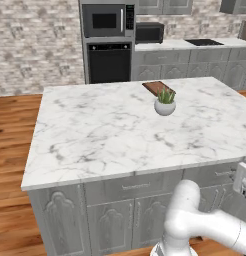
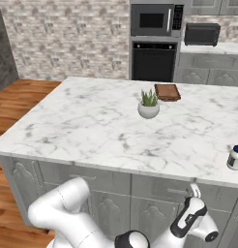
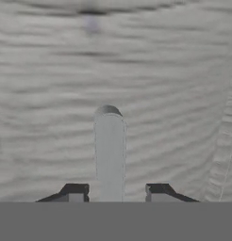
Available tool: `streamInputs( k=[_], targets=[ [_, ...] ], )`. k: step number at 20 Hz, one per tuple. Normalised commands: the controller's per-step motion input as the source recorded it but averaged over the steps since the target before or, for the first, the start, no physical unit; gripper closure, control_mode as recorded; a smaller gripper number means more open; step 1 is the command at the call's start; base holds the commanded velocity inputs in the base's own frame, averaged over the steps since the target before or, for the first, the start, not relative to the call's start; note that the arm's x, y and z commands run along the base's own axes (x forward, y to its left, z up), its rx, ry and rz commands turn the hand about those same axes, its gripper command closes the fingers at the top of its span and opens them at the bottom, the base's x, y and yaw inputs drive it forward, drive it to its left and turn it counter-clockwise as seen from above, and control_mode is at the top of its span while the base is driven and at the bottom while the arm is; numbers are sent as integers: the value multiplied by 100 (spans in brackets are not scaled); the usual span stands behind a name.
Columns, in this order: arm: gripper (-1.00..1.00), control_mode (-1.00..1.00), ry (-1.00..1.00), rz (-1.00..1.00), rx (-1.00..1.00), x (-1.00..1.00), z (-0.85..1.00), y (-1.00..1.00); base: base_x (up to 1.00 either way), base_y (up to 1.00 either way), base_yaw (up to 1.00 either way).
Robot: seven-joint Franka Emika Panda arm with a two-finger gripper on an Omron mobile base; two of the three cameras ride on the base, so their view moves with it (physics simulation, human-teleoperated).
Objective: Open the drawer on the right and place the cutting tools on the cutting board.
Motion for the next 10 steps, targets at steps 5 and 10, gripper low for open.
streamInputs(
  k=[5, 10],
  targets=[
    [100, -100, 0, 0, 0, -8, 0, 0, 0, 0, 0],
    [100, -100, 0, 0, 0, -87, -6, -1, 0, 0, 0]
  ],
)
